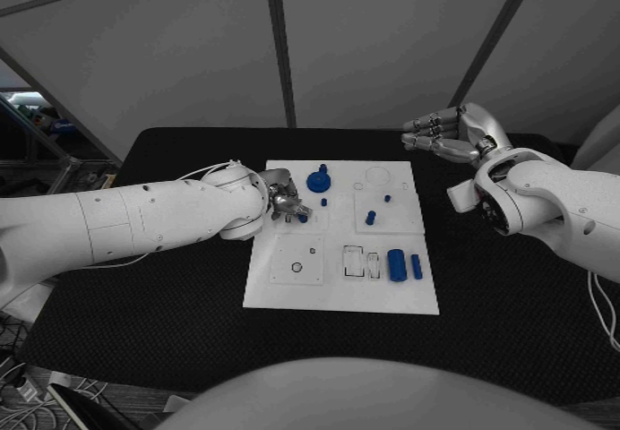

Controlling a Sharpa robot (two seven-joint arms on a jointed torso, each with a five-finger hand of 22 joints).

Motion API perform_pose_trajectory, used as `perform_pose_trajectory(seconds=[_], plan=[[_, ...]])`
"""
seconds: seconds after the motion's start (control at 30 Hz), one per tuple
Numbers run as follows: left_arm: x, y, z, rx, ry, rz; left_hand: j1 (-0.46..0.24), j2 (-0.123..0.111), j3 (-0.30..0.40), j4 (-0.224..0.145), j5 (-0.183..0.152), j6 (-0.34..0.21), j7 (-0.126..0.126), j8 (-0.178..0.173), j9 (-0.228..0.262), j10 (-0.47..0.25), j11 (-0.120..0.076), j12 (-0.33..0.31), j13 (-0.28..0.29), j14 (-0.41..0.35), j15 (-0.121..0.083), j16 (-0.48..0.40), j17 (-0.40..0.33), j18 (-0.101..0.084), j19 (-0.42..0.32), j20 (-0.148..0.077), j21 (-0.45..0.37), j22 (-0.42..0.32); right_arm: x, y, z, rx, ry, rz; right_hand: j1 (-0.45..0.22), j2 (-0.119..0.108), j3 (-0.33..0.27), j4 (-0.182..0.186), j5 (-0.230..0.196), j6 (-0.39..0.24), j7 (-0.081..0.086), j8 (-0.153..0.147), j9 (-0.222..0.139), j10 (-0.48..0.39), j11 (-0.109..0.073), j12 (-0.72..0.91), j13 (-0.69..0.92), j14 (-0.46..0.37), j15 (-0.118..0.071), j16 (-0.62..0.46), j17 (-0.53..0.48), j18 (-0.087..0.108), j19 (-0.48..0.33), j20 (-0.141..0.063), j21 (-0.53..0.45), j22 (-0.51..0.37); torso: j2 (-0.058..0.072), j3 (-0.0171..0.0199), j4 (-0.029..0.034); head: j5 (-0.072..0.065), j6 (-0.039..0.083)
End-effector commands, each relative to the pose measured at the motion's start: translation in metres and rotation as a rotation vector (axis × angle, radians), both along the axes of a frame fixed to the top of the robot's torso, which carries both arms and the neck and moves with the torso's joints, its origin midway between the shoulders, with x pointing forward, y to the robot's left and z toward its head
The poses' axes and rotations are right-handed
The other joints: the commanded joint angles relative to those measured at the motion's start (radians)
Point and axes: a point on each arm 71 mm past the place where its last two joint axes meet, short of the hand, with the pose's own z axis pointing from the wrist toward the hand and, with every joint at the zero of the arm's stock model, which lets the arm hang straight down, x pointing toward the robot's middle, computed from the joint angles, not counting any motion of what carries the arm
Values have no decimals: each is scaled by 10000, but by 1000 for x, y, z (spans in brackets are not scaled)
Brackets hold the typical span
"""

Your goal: Assemble the parts on the task board

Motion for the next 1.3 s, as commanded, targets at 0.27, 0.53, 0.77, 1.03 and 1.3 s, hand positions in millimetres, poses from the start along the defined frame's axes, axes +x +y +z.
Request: perform_pose_trajectory(seconds=[0.27,0.53,0.77,1.03,1.3], plan=[[1,1,0,90,57,137,-112,83,-714,309,27,30,-13,107,131,-10,-50,87,-42,-2,-69,-51,21,-194,344,-73,90,345,0,1,2,11,-50,90,-63,-1,-60,-4,68,-62,-4,-34,-1,-73,8,69,-13,-83,9,27,-14,65,-38,65,-59,16,-4,-3,5,-5,1],[2,2,0,108,55,196,-216,105,-1676,701,12,37,-8,156,237,-8,-42,143,-70,3,-66,-52,38,-207,364,-73,133,428,-1,1,2,8,-43,81,-73,-1,-89,4,73,-79,4,-35,0,-98,17,82,-13,-100,19,29,-26,66,-39,68,-86,17,4,2,14,-9,1],[2,3,1,88,22,231,-167,182,-2015,843,13,39,-9,165,268,-11,-42,159,-91,4,-65,-55,41,-211,370,-75,147,458,-1,0,2,5,-41,76,-85,-5,-113,11,74,-96,11,-38,-1,-120,25,88,-14,-118,27,27,-35,64,-43,71,-105,17,-6,-3,11,-5,1],[3,2,5,-210,-145,349,-134,272,-2270,985,14,45,-13,175,293,-14,-44,163,-122,6,-65,-55,47,-211,372,-75,147,465,0,1,2,9,-48,82,-89,-4,-122,14,75,-102,13,-38,-1,-128,28,91,-14,-125,30,27,-39,64,-45,73,-114,17,2,-2,15,-5,1],[13,0,26,-1475,-501,761,103,284,-3046,1335,41,-504,205,-192,102,-495,121,-346,-839,-22,22,-123,-2,-74,146,-35,-340,-196,0,0,1,-2,-46,62,-89,-4,-122,14,75,-102,13,-38,-1,-128,28,91,-14,-125,30,27,-39,64,-45,73,-114,17,3,-6,11,-25,1]])
